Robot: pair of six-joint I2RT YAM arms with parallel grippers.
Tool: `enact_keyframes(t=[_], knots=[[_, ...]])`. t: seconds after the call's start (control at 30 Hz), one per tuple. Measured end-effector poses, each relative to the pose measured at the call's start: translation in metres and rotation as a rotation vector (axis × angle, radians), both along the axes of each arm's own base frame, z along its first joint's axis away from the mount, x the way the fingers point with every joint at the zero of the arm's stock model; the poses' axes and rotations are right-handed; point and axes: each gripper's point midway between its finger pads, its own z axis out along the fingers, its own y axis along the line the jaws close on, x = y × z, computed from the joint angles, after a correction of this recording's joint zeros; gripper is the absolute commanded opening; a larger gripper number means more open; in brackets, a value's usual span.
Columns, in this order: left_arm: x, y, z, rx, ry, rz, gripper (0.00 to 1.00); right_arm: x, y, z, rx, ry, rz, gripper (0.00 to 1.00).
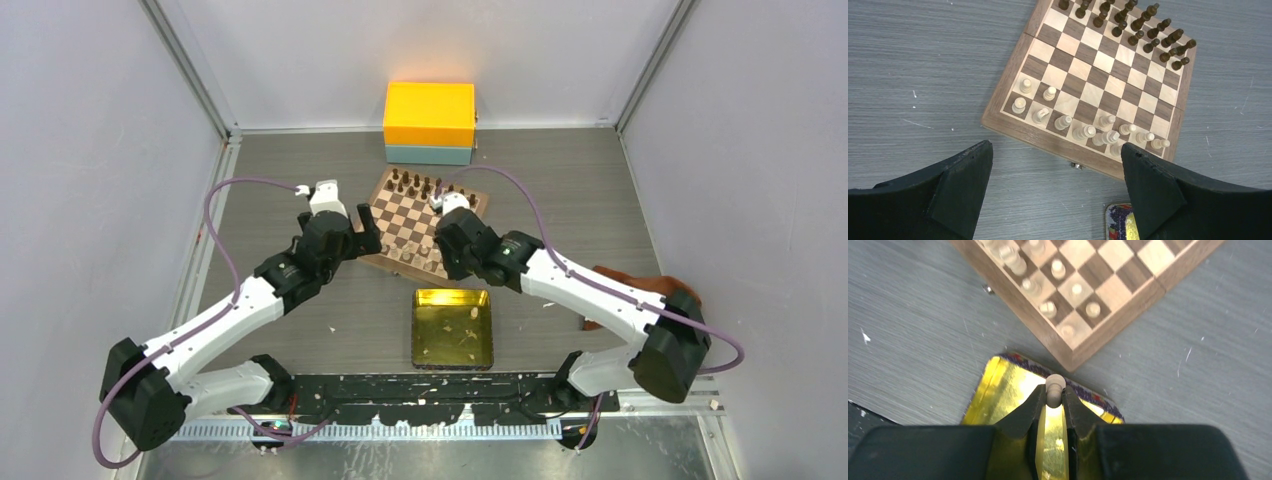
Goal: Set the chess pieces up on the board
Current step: Place the chess piece on the chessboard.
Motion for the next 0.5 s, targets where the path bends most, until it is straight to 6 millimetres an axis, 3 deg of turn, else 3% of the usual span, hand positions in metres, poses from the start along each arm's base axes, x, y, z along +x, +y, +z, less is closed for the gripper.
enact_keyframes(t=[0.17,0.5], knots=[[-0.002,0.003,0.009,-0.014,-0.022,0.006,1.00,0.030,0.017,0.019,-0.016,-0.032,0.007,0.01],[-0.007,0.010,0.019,-0.022,-0.040,0.015,1.00,0.104,0.052,0.009,-0.082,0.011,0.023,0.01]])
